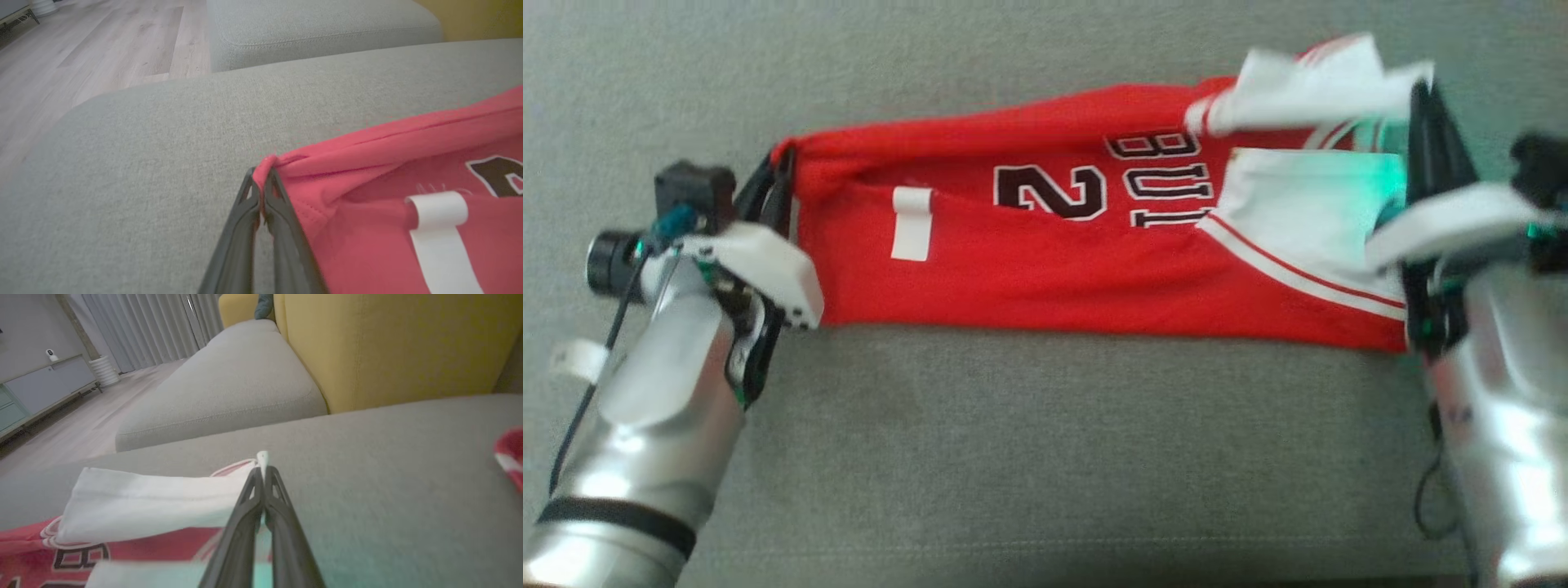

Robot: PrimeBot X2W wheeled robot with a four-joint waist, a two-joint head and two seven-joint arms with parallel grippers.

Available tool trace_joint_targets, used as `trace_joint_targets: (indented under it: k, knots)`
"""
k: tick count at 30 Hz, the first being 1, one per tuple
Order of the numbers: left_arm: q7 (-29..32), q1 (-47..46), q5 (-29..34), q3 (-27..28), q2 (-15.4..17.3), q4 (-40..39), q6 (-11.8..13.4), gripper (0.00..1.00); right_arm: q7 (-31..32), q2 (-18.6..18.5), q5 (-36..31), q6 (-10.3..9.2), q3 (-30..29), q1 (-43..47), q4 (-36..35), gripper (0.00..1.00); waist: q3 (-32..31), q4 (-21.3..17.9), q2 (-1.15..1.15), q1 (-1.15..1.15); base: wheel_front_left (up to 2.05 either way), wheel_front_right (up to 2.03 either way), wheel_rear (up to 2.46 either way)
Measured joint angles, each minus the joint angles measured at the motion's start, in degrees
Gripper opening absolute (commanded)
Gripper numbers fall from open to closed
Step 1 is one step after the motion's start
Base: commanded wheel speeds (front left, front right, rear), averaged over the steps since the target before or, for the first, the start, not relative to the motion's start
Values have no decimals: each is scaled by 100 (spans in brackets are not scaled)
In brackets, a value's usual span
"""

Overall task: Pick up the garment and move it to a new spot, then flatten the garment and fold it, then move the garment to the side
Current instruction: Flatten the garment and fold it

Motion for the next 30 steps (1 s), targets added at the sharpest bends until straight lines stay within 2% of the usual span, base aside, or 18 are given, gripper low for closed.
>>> trace_joint_targets:
  k: [6, 12, 13, 14, 15, 16, 24, 30]
  knots:
    - [0, 442, 227, 276, -18, -51, 12, 0, 417, 66, 494, 0, -27, 1209, -1040, 0, -253, -171, 0, 0, 0, 0, 0]
    - [0, 917, 489, 533, -135, -266, 190, 0, 749, 247, 489, 0, -157, 1841, -1524, 0, -437, -188, 0, 0, 0, 0, 0]
    - [0, 1022, 539, 584, -177, -327, 214, 3, 812, 272, 488, 0, -201, 1895, -1544, 0, -458, -172, 0, 0, 0, 0, 0]
    - [0, 1125, 591, 636, -215, -358, 221, 40, 864, 290, 458, 0, -249, 1930, -1546, 25, -476, -153, 0, 0, 0, 0, 0]
    - [0, 1233, 634, 686, -260, -411, 267, 79, 862, 298, 408, 0, -308, 1962, -1560, 85, -493, -131, 0, 0, 0, 0, 0]
    - [0, 1347, 700, 720, -303, -495, 316, 100, 862, 315, 388, 0, -379, 1990, -1595, 100, -507, -103, 0, 0, 0, 0, 0]
    - [0, 2052, 1039, 1238, -653, -1010, 647, 100, 810, 457, 182, 0, -854, 2000, -1713, 100, -603, 93, 0, 0, 0, 0, 0]
    - [0, 2522, 1279, 1575, -1000, -1379, 606, 100, 1023, 480, -149, 0, -990, 1797, -1196, 100, -633, 290, 0, 0, 0, 0, 0]
